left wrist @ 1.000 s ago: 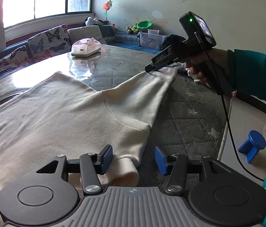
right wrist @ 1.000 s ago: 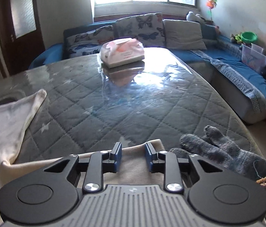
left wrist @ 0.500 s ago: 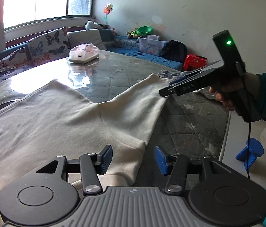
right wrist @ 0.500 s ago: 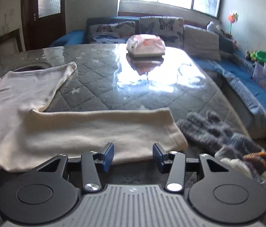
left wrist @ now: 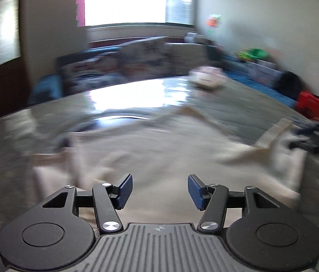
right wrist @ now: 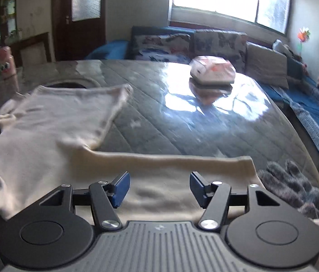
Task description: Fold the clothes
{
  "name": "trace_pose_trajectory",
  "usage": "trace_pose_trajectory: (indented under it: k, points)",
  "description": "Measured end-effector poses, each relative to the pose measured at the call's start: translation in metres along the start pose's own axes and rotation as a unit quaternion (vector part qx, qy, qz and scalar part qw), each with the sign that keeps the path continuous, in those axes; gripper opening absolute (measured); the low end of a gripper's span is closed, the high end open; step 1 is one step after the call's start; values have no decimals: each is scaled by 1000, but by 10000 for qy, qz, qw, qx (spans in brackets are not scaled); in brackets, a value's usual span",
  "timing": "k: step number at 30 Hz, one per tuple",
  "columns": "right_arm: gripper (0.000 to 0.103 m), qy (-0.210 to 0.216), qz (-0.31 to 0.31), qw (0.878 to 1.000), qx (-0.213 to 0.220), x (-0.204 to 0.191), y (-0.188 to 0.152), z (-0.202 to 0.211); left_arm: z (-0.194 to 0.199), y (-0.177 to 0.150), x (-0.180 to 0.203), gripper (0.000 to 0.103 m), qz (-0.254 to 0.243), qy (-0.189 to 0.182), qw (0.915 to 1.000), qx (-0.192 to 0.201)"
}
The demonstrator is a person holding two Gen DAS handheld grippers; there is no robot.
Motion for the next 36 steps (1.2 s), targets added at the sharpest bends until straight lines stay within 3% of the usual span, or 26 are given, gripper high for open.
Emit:
trace_pose_trajectory:
  k: [5, 6, 12, 25, 36]
  points:
    - [61, 439, 195, 9988, 6, -35, 9, 1, -33, 7, -62, 48, 247, 549, 9976, -353]
    - [61, 526, 260, 9983, -6, -43, 10, 0, -42, 7, -70, 42, 285, 590, 9970, -422]
    - [61, 979, 625, 9932, -88, -88, 12, -7, -77, 7, -101, 26, 549, 859, 9933, -537]
    - [62, 1356, 963, 9859, -195, -128, 14, -16, -84, 7, -117, 8, 1240, 607, 9898, -355]
    - [63, 1393, 1007, 9848, -257, -134, 13, -19, -77, 1, -129, 6, 1486, 490, 9873, -290]
Point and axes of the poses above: each gripper's, at about its wrist camera, not at the fingertips, and z roughly against the way its jaws point, x to its right, y to its top, the point moved 10 cm from there along -z, roughly the way its jaws point, and after that the axes turned 5 degrees about -z, right-handed, at the moved point
